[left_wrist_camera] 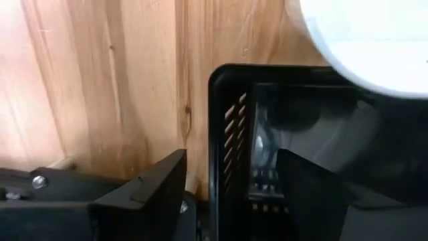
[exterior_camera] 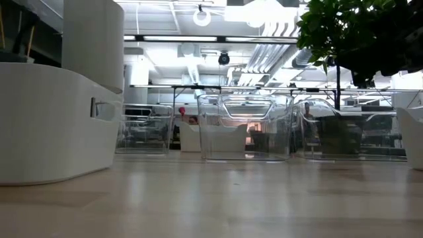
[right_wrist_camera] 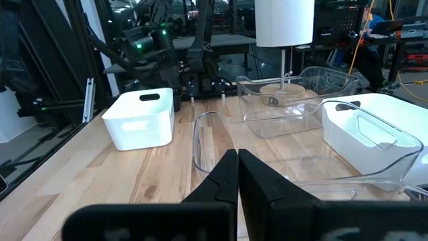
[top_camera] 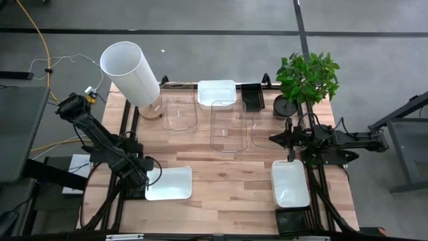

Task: Stack baskets by color
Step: Stack the bottom left black bin on top of the bottom right black bin

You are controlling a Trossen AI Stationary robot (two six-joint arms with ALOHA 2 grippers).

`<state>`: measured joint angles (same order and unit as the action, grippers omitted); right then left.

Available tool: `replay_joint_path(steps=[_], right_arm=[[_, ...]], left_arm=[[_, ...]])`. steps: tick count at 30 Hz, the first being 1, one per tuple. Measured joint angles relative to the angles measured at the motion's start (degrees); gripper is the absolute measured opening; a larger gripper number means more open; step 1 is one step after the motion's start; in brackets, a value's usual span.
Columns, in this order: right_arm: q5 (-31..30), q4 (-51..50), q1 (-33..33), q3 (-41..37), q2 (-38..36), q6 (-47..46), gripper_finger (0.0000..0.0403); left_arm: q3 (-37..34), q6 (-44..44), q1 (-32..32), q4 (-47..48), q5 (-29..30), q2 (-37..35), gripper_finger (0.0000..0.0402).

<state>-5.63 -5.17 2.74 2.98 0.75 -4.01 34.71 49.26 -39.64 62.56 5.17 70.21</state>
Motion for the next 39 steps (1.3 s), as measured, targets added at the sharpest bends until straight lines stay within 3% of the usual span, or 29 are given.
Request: replay_joint_path(steps=[8, 11, 14, 16, 24, 29, 39], right_arm=[[0.0, 0.0, -0.01, -0.02, 0.0, 0.0, 0.0], [0.0, 0.0, -0.01, -0.02, 0.0, -0.01, 0.0], [0.0, 0.0, 0.0, 0.0, 0.0, 0.0, 0.0], [0.0, 0.0, 0.0, 0.0, 0.0, 0.0, 0.0], [0.0, 0.0, -0.02, 0.0, 0.0, 0.0, 0.0], [0.0, 0.0, 0.0, -0.01, 0.0, 0.0, 0.0], [0.0, 0.0, 0.0, -0.02, 0.0, 0.0, 0.0]], left_arm=[[-0.26, 0.09, 0.02, 0.28, 0.44, 2.51, 0.017], [-0.26, 1.78, 0.35, 1.23, 0.36, 3.02, 0.0116], [-0.17, 2.14, 1.64, 2.81, -0.74, 3.02, 0.0036], [0.52, 1.39, 2.76, 3.51, -1.49, 2.95, 0.0013], [9.1, -1.61, 8.0, 14.76, -2.07, 2.6, 0.0003], [17.83, -1.5, 11.04, 26.79, 0.4, 2.42, 0.0], [31.99, -7.57, 18.05, 27.37, 8.36, 1.12, 0.0]])
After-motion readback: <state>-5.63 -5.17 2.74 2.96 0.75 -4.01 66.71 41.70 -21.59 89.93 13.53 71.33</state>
